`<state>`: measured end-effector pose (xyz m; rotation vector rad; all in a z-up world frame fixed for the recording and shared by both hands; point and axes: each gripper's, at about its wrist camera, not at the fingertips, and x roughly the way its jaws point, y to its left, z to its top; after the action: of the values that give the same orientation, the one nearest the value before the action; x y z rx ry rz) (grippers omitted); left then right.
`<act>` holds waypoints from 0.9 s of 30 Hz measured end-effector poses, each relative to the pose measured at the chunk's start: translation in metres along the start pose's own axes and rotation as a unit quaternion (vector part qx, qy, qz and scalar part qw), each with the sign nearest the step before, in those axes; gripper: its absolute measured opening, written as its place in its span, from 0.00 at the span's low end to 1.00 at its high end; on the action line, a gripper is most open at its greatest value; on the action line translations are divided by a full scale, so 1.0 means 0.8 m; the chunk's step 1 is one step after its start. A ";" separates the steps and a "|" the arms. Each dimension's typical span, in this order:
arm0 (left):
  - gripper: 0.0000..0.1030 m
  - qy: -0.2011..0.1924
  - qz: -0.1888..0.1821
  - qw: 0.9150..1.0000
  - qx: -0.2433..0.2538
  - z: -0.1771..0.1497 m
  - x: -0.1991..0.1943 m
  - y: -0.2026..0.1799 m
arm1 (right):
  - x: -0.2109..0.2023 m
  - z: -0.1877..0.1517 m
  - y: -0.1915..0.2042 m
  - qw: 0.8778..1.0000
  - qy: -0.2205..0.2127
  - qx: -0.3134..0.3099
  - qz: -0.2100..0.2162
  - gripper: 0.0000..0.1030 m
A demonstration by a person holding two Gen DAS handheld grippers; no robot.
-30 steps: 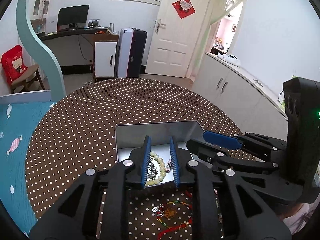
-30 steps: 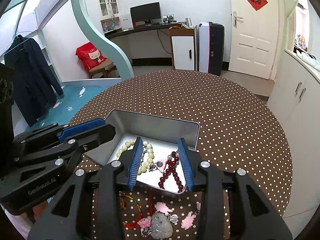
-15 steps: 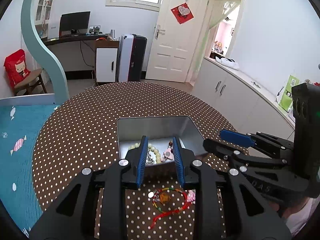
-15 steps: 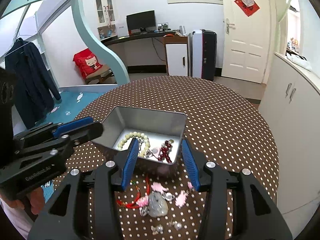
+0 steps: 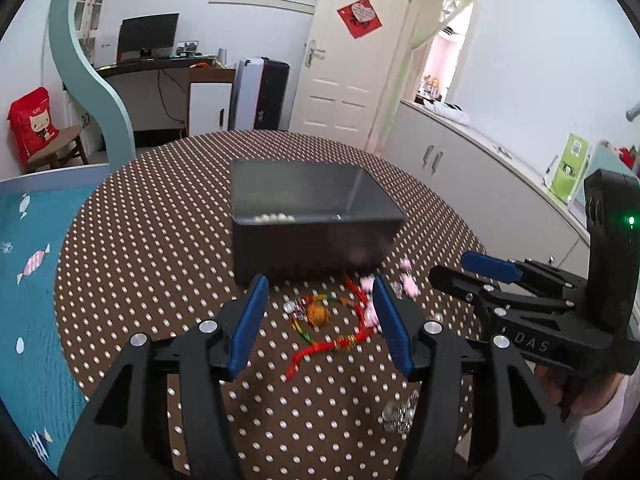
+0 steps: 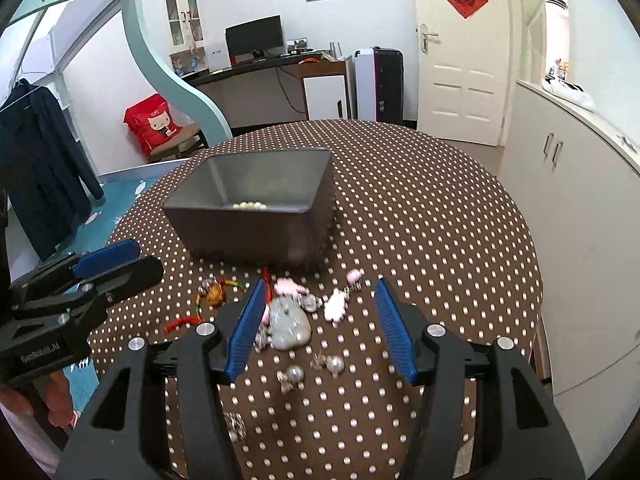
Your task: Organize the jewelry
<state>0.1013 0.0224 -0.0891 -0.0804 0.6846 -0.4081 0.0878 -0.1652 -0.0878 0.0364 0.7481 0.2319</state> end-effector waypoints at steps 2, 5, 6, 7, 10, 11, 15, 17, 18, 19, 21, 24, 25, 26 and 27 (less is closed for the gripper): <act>0.54 0.005 -0.006 1.000 0.012 -0.009 0.005 -0.005 | -0.001 -0.010 -0.001 1.000 -0.001 0.004 -0.003 0.57; 0.54 0.018 -0.013 1.000 0.019 -0.017 0.014 -0.009 | 0.003 -0.021 -0.007 1.000 0.007 0.014 -0.007 0.58; 0.54 0.025 -0.013 0.999 0.016 -0.019 0.020 -0.008 | 0.004 -0.023 -0.008 1.000 0.008 0.018 -0.010 0.58; 0.54 0.030 -0.013 0.999 0.012 -0.019 0.024 -0.007 | 0.004 -0.025 -0.009 1.000 0.009 0.022 -0.011 0.58; 0.53 0.035 -0.007 0.999 0.016 -0.021 0.035 -0.007 | 0.001 -0.031 -0.008 1.000 0.004 0.023 -0.005 0.58; 0.52 0.033 -0.002 0.999 0.020 -0.021 0.037 -0.007 | 0.000 -0.032 -0.007 1.000 0.004 0.022 -0.004 0.58; 0.39 0.031 0.006 0.999 0.021 -0.019 0.052 -0.005 | 0.002 -0.039 -0.002 1.000 0.009 0.014 0.004 0.58; 0.35 0.034 0.010 0.999 0.024 -0.020 0.058 -0.006 | 0.003 -0.040 -0.001 1.000 0.011 0.013 0.008 0.58; 0.35 0.039 0.019 0.999 0.026 -0.021 0.064 -0.005 | 0.004 -0.040 0.001 1.000 0.011 0.013 0.009 0.58; 0.34 0.043 0.025 0.998 0.026 -0.022 0.067 -0.004 | 0.005 -0.041 0.002 1.000 0.012 0.013 0.010 0.58; 0.30 0.048 0.027 0.998 0.022 -0.023 0.074 -0.002 | 0.007 -0.043 0.001 1.000 0.012 0.013 0.013 0.58; 0.20 0.047 0.038 0.997 0.042 -0.023 0.079 -0.008 | 0.012 -0.043 -0.001 1.000 0.019 0.014 0.012 0.58; 0.15 0.049 0.037 0.997 0.051 -0.024 0.082 -0.010 | 0.014 -0.042 -0.003 1.000 0.021 0.014 0.012 0.58; 0.09 0.051 0.031 0.997 0.054 -0.023 0.084 -0.012 | 0.015 -0.042 -0.005 1.000 0.023 0.016 0.011 0.58; 0.09 0.053 0.025 0.997 0.050 -0.022 0.087 -0.012 | 0.016 -0.042 -0.005 1.000 0.023 0.017 0.010 0.58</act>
<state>0.1354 -0.0126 -0.1427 0.0535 0.7678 -0.4008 0.0748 -0.1683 -0.1213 0.0706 0.7980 0.2404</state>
